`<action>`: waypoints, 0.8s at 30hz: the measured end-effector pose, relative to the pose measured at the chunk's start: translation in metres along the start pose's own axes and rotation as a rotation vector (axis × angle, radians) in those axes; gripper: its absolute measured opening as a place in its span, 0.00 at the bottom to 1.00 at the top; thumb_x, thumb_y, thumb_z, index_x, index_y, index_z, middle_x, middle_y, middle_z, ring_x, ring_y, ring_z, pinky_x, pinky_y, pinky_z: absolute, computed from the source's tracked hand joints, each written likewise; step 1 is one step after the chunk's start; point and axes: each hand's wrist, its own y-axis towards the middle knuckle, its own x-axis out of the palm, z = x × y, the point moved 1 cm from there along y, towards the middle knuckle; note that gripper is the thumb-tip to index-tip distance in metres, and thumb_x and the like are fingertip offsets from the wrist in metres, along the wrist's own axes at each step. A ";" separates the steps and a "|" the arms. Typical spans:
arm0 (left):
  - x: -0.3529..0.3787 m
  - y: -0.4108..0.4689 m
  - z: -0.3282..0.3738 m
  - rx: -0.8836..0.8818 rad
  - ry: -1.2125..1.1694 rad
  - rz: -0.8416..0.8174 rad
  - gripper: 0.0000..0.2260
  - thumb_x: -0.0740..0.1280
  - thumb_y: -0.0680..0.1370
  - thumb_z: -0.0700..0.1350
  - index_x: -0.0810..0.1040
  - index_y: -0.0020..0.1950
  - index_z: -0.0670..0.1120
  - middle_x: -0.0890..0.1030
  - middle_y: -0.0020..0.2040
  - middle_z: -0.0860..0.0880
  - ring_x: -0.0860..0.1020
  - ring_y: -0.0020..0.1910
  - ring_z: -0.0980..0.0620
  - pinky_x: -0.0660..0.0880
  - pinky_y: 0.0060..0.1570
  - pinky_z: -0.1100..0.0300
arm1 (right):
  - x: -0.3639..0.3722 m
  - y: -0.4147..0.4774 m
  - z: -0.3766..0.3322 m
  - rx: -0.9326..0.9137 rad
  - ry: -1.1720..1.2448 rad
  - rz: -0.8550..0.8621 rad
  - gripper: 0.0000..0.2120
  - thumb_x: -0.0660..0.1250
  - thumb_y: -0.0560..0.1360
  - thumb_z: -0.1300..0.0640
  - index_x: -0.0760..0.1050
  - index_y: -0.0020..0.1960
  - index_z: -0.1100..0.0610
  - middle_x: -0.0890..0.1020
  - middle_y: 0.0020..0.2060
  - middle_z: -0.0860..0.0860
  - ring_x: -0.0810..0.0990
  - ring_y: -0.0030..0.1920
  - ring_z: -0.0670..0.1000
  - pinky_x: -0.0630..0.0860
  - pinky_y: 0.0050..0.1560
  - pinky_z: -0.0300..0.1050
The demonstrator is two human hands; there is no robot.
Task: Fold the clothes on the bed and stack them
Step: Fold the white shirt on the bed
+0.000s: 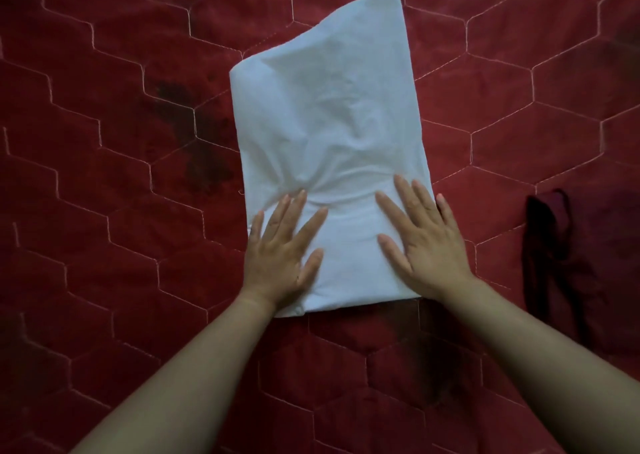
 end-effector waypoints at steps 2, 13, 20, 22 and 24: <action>0.000 0.001 -0.001 -0.002 0.010 0.011 0.26 0.51 0.76 0.57 0.62 0.73 0.54 0.56 0.76 0.47 0.52 0.74 0.49 0.53 0.69 0.42 | -0.002 0.001 -0.002 0.021 0.011 0.029 0.28 0.47 0.77 0.42 0.54 0.75 0.48 0.52 0.76 0.51 0.47 0.75 0.52 0.42 0.73 0.53; 0.006 -0.036 0.006 -0.075 -0.046 -0.022 0.25 0.51 0.76 0.57 0.62 0.73 0.56 0.56 0.76 0.50 0.49 0.74 0.55 0.48 0.69 0.41 | 0.013 -0.023 -0.034 -0.146 0.012 -0.034 0.26 0.48 0.78 0.43 0.59 0.74 0.50 0.56 0.75 0.50 0.49 0.75 0.51 0.44 0.72 0.51; -0.013 -0.067 0.013 0.000 -0.126 0.025 0.22 0.56 0.75 0.55 0.73 0.65 0.48 0.72 0.68 0.48 0.70 0.66 0.48 0.57 0.66 0.40 | -0.005 -0.050 -0.024 -0.227 0.115 0.010 0.27 0.70 0.71 0.49 0.70 0.66 0.60 0.68 0.69 0.57 0.65 0.70 0.60 0.64 0.67 0.57; -0.006 -0.076 0.012 -0.009 -0.146 0.008 0.23 0.56 0.75 0.56 0.72 0.66 0.48 0.71 0.68 0.49 0.70 0.67 0.49 0.58 0.66 0.40 | -0.004 -0.058 -0.018 -0.252 0.115 0.018 0.29 0.73 0.67 0.52 0.72 0.64 0.60 0.71 0.66 0.58 0.69 0.67 0.60 0.68 0.63 0.57; 0.004 -0.080 0.010 -0.031 -0.171 -0.013 0.24 0.60 0.75 0.56 0.68 0.69 0.50 0.68 0.71 0.50 0.66 0.70 0.51 0.57 0.66 0.37 | -0.001 -0.061 -0.015 -0.255 0.122 0.014 0.30 0.73 0.65 0.56 0.71 0.65 0.61 0.72 0.66 0.58 0.69 0.67 0.60 0.67 0.62 0.56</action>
